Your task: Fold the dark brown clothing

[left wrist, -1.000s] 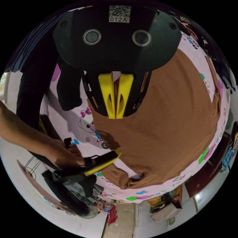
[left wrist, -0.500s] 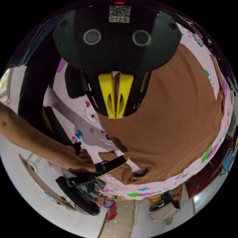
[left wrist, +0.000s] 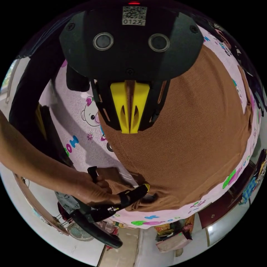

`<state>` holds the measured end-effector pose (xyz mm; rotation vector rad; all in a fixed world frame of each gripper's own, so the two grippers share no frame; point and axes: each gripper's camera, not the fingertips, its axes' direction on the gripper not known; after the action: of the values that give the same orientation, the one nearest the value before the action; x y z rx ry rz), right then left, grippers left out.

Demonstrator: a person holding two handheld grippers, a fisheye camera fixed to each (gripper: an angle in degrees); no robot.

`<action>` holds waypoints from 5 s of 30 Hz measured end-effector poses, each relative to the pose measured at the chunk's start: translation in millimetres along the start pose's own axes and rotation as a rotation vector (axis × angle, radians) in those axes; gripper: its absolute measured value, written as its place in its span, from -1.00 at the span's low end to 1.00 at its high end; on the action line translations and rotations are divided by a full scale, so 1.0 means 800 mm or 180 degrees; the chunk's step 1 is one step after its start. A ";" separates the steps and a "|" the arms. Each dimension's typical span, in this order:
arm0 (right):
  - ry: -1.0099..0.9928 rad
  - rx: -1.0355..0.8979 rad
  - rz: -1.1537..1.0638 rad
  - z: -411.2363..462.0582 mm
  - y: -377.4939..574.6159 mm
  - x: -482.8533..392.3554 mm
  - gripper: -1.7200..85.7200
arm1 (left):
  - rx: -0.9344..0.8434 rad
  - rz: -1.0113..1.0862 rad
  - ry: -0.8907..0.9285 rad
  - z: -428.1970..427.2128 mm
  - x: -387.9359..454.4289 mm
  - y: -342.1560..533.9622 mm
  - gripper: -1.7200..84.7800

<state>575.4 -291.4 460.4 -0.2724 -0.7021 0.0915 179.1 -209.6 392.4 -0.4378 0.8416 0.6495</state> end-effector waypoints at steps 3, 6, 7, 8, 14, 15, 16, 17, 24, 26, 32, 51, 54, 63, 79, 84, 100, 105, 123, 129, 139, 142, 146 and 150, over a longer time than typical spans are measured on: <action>-0.0111 0.0263 -0.0063 -0.020 -0.013 0.001 -0.98 | 0.0305 -0.0206 -0.0259 -0.043 -0.050 0.010 -0.95; -0.0196 0.0407 -0.0031 -0.027 -0.036 0.004 -0.98 | 0.0442 -0.0773 -0.0683 -0.077 -0.132 0.029 -0.95; -0.0198 0.0388 -0.0013 -0.026 -0.041 0.005 -0.98 | 0.0416 -0.1039 -0.0761 -0.084 -0.168 0.038 -0.95; -0.0198 0.0333 0.0024 -0.022 -0.050 0.007 -0.98 | 0.0350 -0.1304 -0.0826 -0.088 -0.202 0.049 -0.95; -0.0059 0.0249 0.0056 -0.019 -0.071 0.014 -0.98 | -0.0009 -0.1767 -0.0915 -0.076 -0.284 0.090 -0.95; -0.0071 0.0247 0.0050 -0.022 -0.073 0.016 -0.98 | -0.0076 -0.1755 -0.0921 -0.072 -0.287 0.091 -0.95; -0.0071 0.0241 0.0049 -0.024 -0.075 0.017 -0.98 | -0.0056 -0.1678 -0.0923 -0.070 -0.288 0.093 -0.95; -0.0058 0.0218 0.0027 -0.027 -0.078 0.018 -0.98 | -0.0050 -0.1644 -0.0917 -0.071 -0.288 0.094 -0.95; -0.0095 0.0268 -0.0114 -0.061 -0.106 0.016 -0.98 | 0.0128 -0.1600 -0.0938 -0.108 -0.317 0.055 -0.96; -0.0065 0.0433 -0.0105 -0.072 -0.118 0.017 -0.98 | 0.0365 -0.1548 -0.0861 -0.117 -0.338 0.016 -0.96; 0.0171 0.0359 0.0197 -0.074 -0.161 0.042 -0.98 | 0.0187 -0.1596 -0.0958 -0.080 -0.398 -0.066 -0.96; 0.0343 0.0303 0.0564 -0.185 -0.130 0.127 -0.94 | 0.0795 -0.0172 0.0311 -0.061 -0.129 -0.137 -0.95; 0.0334 0.0343 0.0823 -0.199 -0.109 0.148 -0.86 | 0.0688 0.0318 0.0448 -0.029 -0.047 -0.163 -0.93; 0.0415 0.0205 0.0750 -0.192 -0.105 0.155 -0.78 | 0.0196 0.1186 -0.0210 0.031 0.048 -0.202 -0.90; -0.0725 0.0946 0.0798 -0.269 -0.146 0.177 -0.98 | 0.0817 0.0133 0.1772 -0.111 -0.201 -0.254 -0.96; -0.1173 0.1075 0.0598 -0.280 -0.198 0.154 -0.98 | 0.1155 -0.0109 0.1995 -0.181 -0.315 -0.256 -0.96; -0.1374 0.0563 0.0217 -0.117 -0.352 0.007 -0.97 | 0.0745 -0.1144 0.1604 -0.241 -0.718 -0.192 -0.95; -0.0943 0.0341 0.0086 -0.073 -0.359 -0.023 -0.94 | 0.0460 -0.1437 0.1478 -0.204 -0.782 -0.190 -0.94; 0.0476 0.0270 -0.0422 -0.066 -0.211 -0.016 -0.81 | 0.0370 -0.1506 0.0494 -0.178 -0.778 -0.204 -0.84; 0.0492 0.0153 -0.0289 -0.048 -0.213 -0.013 -0.89 | 0.0198 -0.1480 0.0247 -0.173 -0.765 -0.224 -0.95; 0.0038 0.0212 0.0114 -0.042 -0.193 0.025 -0.85 | 0.0239 -0.1630 -0.0101 -0.197 -0.754 -0.203 -0.95; 0.0196 0.0367 0.0051 -0.048 -0.188 0.026 -0.87 | 0.0420 -0.1659 -0.0242 -0.214 -0.744 -0.197 -0.95; 0.0257 0.0530 0.0294 -0.046 -0.205 0.043 -0.87 | 0.0467 -0.1517 -0.0207 -0.218 -0.723 -0.212 -0.95; 0.0310 0.0653 0.0415 -0.049 -0.232 0.058 -0.91 | 0.0563 -0.1463 -0.0324 -0.225 -0.711 -0.219 -0.95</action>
<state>634.6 -470.3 512.6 -0.1245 -0.5729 0.2711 -80.5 -642.5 755.2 -0.4153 0.6636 0.1691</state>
